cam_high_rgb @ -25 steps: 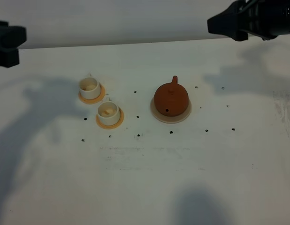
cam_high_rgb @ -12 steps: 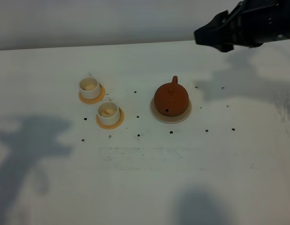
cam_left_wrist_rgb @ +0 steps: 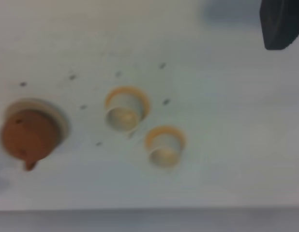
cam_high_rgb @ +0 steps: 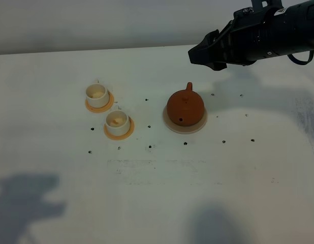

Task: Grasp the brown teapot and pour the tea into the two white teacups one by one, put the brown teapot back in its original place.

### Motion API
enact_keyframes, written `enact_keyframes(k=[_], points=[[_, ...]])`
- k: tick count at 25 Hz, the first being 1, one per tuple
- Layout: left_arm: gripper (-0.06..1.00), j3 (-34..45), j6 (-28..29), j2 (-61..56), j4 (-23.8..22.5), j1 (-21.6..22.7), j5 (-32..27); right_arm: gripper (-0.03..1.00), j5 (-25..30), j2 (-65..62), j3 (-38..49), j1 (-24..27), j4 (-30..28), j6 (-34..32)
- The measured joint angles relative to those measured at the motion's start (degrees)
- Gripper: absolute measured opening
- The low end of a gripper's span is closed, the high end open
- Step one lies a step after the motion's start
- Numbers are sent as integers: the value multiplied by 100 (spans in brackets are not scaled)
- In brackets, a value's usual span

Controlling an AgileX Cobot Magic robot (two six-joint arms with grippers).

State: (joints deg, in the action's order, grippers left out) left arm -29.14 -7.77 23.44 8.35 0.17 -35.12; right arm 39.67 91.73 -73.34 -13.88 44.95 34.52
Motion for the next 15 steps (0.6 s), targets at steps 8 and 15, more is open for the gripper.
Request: enact_keyframes(k=[8, 15], points=[[30, 6, 777, -1204, -552, 0, -1176, 53, -125, 297, -92, -433, 31, 1], [30, 6, 866, -2307, -705, 0, -1967, 53, -182, 541, -459, -700, 31, -75]])
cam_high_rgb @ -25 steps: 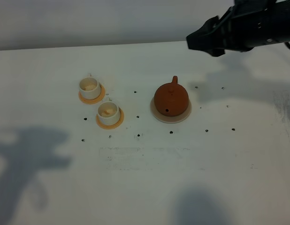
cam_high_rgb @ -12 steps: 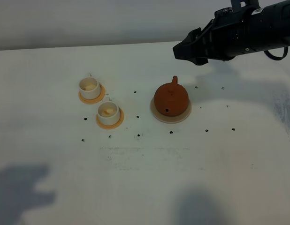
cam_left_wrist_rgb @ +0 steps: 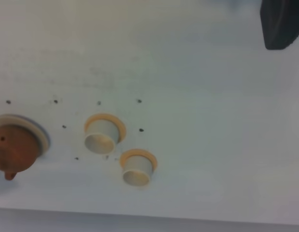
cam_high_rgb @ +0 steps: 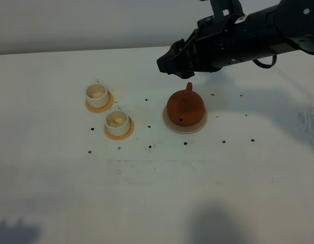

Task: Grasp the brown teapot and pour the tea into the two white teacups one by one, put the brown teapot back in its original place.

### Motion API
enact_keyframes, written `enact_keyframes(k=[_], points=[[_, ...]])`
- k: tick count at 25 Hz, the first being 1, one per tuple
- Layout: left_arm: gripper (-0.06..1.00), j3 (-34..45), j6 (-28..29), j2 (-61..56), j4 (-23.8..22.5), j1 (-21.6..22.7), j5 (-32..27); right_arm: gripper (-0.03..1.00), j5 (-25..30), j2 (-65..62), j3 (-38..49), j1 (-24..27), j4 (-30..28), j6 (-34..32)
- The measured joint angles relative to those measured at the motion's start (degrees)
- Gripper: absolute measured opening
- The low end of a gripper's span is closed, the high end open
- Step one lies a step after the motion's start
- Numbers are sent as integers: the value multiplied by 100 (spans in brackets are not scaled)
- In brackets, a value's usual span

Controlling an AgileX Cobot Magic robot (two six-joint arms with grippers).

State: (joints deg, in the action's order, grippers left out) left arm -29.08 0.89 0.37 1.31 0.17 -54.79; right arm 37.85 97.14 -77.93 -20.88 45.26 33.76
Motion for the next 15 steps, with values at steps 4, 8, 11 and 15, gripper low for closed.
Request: enact_keyframes(k=[4, 8, 11, 15], points=[[30, 92, 28, -66, -131, 0, -264, 53, 4, 174, -113, -99, 5, -120], [30, 246, 28, -66, -197, 0, -484, 53, -3, 322, -113, -124, -46, -133], [30, 296, 40, -66, -197, 0, -600, 53, -49, 382, -113, -130, -77, -133], [30, 296, 73, -66, -197, 0, -606, 53, -88, 496, -115, -147, -89, -133]])
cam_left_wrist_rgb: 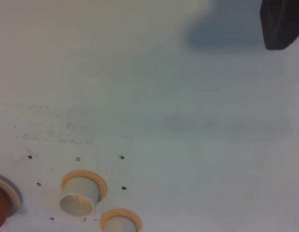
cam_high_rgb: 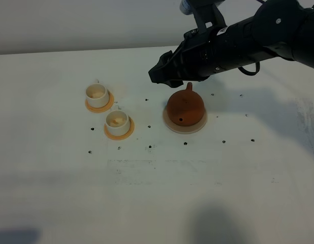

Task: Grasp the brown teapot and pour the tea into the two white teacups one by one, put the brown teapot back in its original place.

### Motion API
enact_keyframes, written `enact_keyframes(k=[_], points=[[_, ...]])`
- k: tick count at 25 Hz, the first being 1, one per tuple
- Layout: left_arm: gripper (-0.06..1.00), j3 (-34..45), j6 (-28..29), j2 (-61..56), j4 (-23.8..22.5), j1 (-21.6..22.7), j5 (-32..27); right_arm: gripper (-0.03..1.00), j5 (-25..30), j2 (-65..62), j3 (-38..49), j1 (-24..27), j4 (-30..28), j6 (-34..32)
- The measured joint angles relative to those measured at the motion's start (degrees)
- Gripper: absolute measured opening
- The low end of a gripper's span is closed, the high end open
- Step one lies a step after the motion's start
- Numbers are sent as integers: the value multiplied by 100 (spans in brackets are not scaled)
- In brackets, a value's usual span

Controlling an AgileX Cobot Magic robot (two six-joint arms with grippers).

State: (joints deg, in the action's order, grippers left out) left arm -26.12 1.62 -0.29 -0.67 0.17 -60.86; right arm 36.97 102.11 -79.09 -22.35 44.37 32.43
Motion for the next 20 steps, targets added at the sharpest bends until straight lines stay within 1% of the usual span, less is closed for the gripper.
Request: enact_keyframes(k=[6, 12, 20], points=[[30, 0, 13, 0, 0, 19, -5, 53, -2, 167, 0, -11, -11, 12], [30, 0, 13, 0, -12, 451, -5, 53, -2, 177, 0, -11, -16, 39], [30, 0, 8, 0, -18, 524, -5, 53, -15, 177, 0, -11, -22, 104]])
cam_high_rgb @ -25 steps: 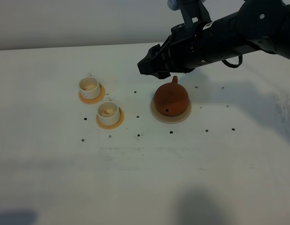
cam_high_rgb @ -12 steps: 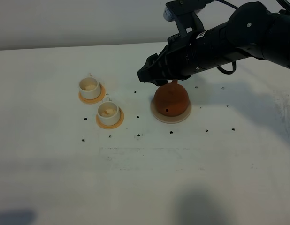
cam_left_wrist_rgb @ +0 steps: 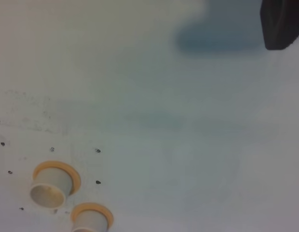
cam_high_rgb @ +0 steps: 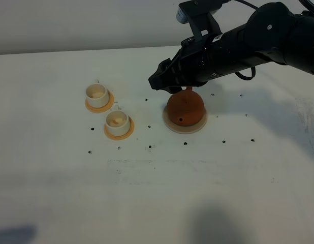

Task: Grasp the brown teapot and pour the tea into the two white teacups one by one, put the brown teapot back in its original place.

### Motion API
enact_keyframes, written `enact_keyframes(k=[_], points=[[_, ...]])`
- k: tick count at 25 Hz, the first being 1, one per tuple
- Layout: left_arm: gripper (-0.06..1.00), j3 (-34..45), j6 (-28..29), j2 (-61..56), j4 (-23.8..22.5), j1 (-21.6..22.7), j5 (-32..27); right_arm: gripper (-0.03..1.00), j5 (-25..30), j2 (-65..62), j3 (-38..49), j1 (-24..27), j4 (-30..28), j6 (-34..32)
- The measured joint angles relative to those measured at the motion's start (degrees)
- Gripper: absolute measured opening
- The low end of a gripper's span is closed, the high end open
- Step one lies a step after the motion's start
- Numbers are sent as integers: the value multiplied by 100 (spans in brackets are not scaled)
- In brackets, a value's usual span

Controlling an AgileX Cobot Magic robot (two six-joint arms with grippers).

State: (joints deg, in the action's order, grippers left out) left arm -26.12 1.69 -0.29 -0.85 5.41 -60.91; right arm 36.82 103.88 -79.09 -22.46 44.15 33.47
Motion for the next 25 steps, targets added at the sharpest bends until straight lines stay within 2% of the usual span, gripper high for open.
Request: enact_keyframes(k=[19, 25], points=[[29, 0, 0, 0, 0, 0, 0, 53, -121, 0, 0, 0, 0, -100], [29, 0, 0, 0, 0, 0, 0, 53, -383, 0, 0, 0, -132, -368]])
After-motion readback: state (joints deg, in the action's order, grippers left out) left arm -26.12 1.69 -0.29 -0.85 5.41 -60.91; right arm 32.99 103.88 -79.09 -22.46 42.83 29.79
